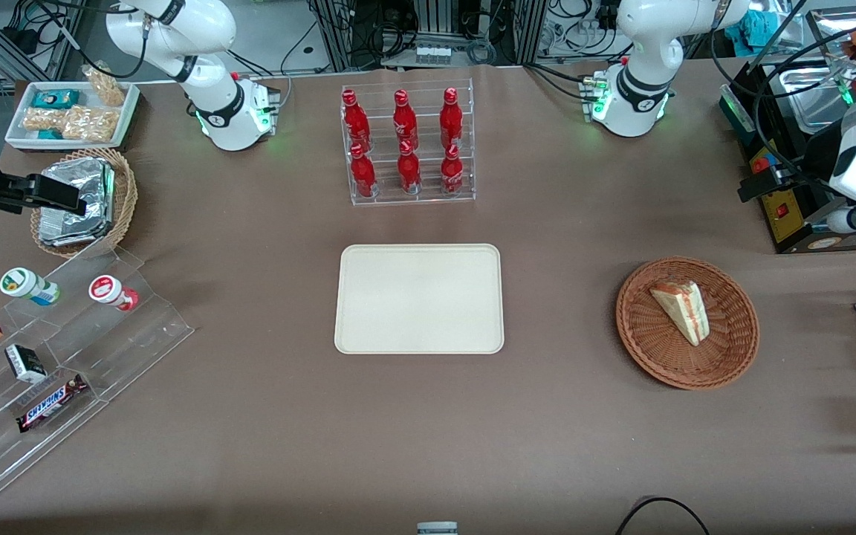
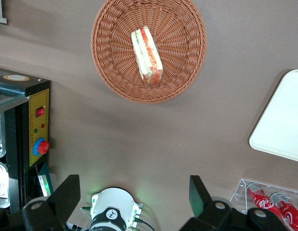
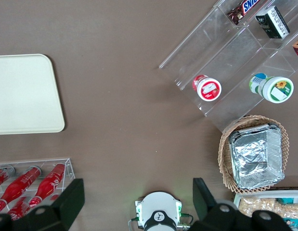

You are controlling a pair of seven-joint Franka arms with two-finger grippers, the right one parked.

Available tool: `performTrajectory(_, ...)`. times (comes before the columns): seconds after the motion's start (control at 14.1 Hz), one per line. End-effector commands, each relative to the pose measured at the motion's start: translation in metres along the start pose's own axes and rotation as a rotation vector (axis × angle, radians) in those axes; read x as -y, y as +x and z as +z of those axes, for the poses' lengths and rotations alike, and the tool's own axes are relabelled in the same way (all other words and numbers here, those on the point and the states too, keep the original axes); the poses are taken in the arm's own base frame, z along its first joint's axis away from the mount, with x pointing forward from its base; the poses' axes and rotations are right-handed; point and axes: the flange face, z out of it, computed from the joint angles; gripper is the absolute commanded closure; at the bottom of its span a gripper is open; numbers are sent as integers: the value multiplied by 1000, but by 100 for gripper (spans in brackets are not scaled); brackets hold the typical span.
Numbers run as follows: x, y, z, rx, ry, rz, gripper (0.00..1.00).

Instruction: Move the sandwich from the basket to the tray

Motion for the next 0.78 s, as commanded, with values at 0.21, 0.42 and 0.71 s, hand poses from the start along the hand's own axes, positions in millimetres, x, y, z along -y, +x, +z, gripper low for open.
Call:
performTrajectory(0.21,-1,5,-2,-1,-14,6,0)
performTrajectory(0.42,-2,5,-2,0,-11,7,0)
performTrajectory(0.71,-2,6,-2,0,-9,7,0)
